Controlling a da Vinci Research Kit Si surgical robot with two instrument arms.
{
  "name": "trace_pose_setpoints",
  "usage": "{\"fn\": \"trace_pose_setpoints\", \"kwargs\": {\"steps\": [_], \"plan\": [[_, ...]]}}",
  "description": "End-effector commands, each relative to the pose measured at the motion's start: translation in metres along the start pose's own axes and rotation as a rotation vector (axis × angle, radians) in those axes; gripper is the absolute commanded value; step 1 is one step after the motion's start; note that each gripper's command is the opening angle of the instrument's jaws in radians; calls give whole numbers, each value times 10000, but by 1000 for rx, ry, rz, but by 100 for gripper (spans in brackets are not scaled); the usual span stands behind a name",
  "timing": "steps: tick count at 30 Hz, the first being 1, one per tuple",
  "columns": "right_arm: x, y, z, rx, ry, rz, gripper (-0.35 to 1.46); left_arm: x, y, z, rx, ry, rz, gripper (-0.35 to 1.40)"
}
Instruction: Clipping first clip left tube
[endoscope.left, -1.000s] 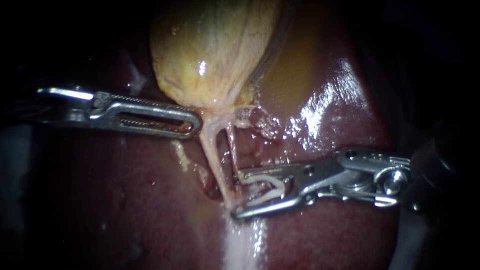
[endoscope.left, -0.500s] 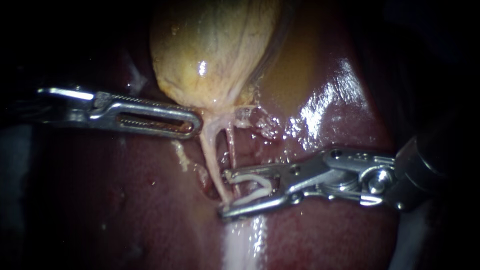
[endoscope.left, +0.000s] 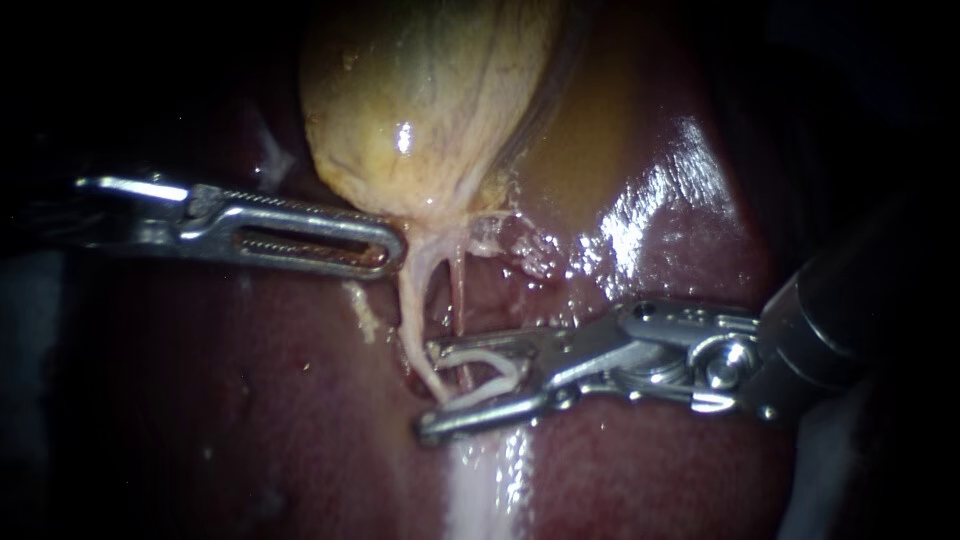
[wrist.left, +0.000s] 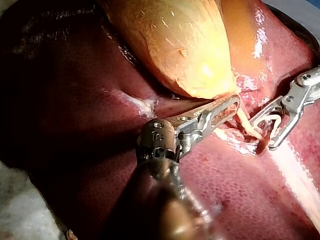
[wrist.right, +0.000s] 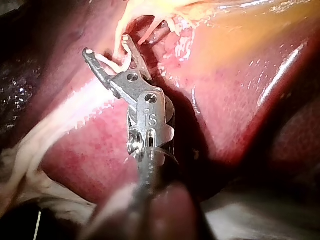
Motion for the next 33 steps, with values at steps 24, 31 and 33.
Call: {"fn": "trace_pose_setpoints", "kwargs": {"steps": [24, 31, 33], "plan": [[-12, -17, 26, 81, -15, -13, 49, 0, 0, 0, 0, 0, 0, -35], [-15, -14, 36, 84, -11, -4, 49, 0, 0, 1, 0, 0, 0, -35], [-15, -14, 39, 86, -12, -5, 49, 0, 0, 1, 1, 1, 0, -35]]}}
